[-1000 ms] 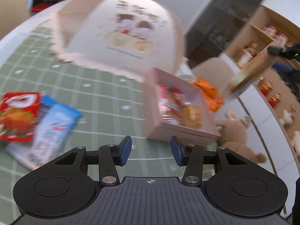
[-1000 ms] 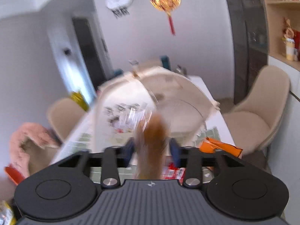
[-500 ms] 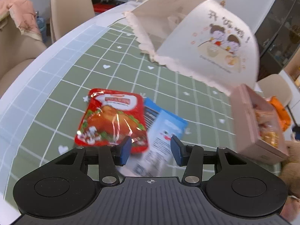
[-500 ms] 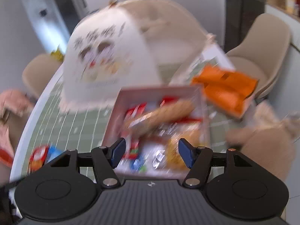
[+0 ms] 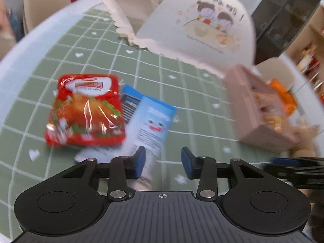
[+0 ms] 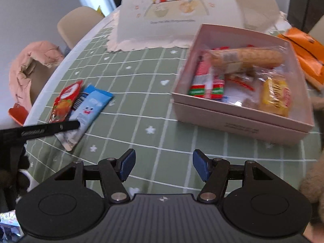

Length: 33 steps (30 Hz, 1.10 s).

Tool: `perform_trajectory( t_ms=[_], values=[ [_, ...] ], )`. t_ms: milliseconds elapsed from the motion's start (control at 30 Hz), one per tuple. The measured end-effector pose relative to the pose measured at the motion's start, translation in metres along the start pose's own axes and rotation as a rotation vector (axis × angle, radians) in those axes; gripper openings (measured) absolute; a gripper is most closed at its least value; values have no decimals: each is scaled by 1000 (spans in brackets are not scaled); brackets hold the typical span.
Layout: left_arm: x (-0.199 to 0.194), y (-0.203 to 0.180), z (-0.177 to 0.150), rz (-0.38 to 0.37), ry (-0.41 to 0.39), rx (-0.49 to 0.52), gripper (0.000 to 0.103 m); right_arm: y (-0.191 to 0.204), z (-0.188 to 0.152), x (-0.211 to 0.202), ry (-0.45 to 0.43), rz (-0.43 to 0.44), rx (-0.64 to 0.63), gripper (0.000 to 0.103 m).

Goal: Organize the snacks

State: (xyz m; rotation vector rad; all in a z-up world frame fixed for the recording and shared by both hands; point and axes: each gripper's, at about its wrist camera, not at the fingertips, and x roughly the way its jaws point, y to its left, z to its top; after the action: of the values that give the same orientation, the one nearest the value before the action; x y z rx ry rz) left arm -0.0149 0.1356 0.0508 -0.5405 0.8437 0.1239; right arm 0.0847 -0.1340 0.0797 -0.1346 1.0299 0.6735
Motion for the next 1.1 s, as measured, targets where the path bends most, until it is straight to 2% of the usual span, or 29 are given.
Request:
perform_trajectory(
  t_ms=[67, 167, 233, 300, 400, 467, 600, 733, 800, 867, 933, 1000, 1100],
  values=[
    [-18, 8, 5, 26, -69, -18, 43, 12, 5, 4, -15, -7, -41, 63],
    [-37, 38, 23, 156, -188, -124, 43, 40, 16, 14, -42, -2, -116, 64],
    [-37, 64, 35, 228, -226, -212, 43, 59, 26, 21, -70, 16, -149, 65],
    [-26, 80, 41, 252, -220, -227, 43, 80, 39, 36, -106, 48, -130, 70],
    [5, 86, 44, 256, -127, -148, 43, 111, 50, 62, -113, 100, -145, 71],
    [9, 79, 40, 219, -137, -56, 45, 126, 52, 78, -101, 76, -197, 71],
    [9, 59, 26, 123, -58, 67, 45, 117, 48, 85, -70, 110, -189, 71],
    [16, 41, 4, 30, 3, 91, 43, 91, 43, 85, -42, 169, -108, 71],
    [14, 32, -5, 13, 12, 88, 39, 83, 34, 81, -12, 166, -107, 70],
    [11, 25, -13, -15, 23, 64, 38, 76, 18, 79, 20, 163, -105, 64],
    [7, 16, -21, -39, 43, 77, 36, 73, 0, 68, 0, 138, -144, 62],
    [2, 7, -25, -19, 48, 91, 36, 73, -12, 58, 10, 127, -176, 60],
    [-8, 5, -24, 82, 33, 67, 36, 69, -14, 49, -14, 120, -185, 59]
  ],
)
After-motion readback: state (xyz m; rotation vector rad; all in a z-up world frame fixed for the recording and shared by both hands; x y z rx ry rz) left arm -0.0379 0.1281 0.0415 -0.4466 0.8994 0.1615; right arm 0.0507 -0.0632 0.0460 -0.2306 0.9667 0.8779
